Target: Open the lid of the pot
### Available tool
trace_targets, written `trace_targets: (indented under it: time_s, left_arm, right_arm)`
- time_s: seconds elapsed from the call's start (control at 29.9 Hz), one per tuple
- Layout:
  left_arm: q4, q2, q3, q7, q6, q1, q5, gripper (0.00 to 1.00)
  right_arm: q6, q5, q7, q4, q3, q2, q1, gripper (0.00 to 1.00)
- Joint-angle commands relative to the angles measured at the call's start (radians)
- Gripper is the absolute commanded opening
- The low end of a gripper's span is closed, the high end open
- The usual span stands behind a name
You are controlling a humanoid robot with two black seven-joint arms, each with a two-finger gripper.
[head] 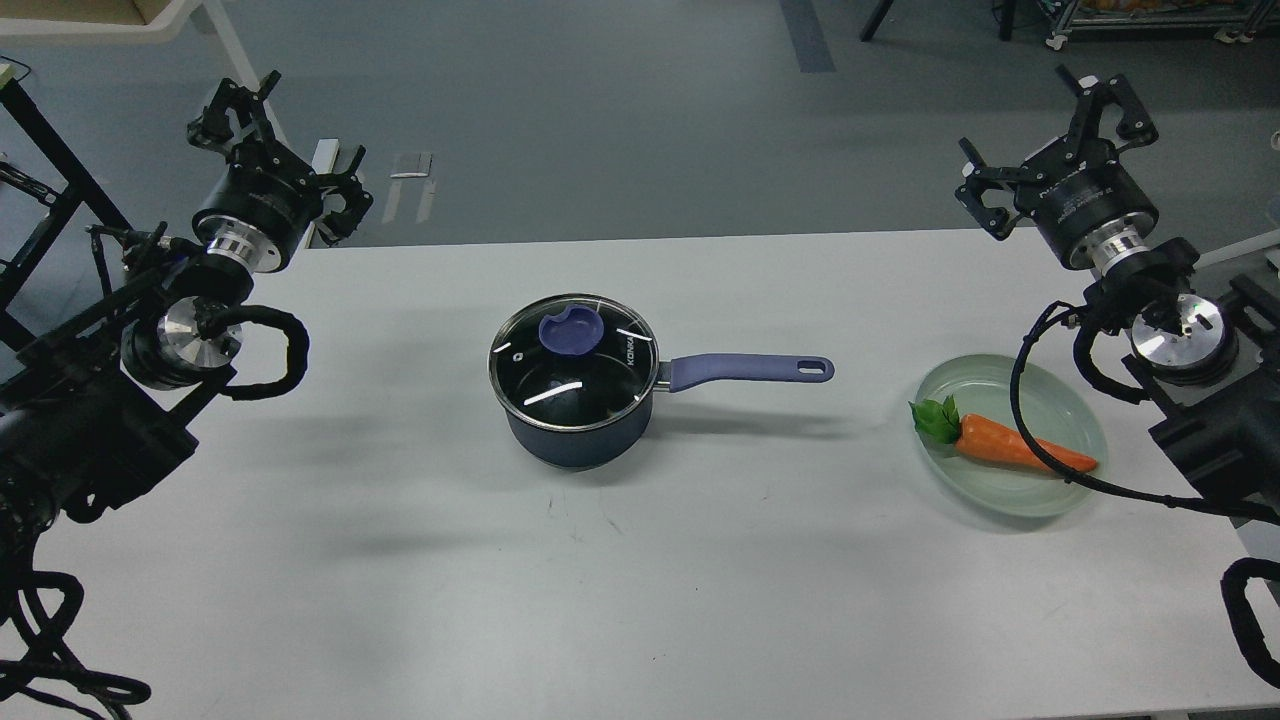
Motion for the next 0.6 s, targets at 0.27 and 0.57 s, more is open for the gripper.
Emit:
trace_targets:
  time_s: [0.27, 0.57]
  left_arm:
    - [0.002, 0.013, 0.007, 0.000, 0.008, 0.000, 0.009, 0.99]
    - [0.009, 0.059, 0.016, 0.034, 0.001, -0.019, 0.045, 0.99]
  right_arm:
    - [-0.014, -0.027, 0.003, 0.027, -0.013, -0.046, 0.020, 1.00]
    - [-0.026, -0.369, 0.014, 0.107, -0.187, -0.137, 0.194, 0.99]
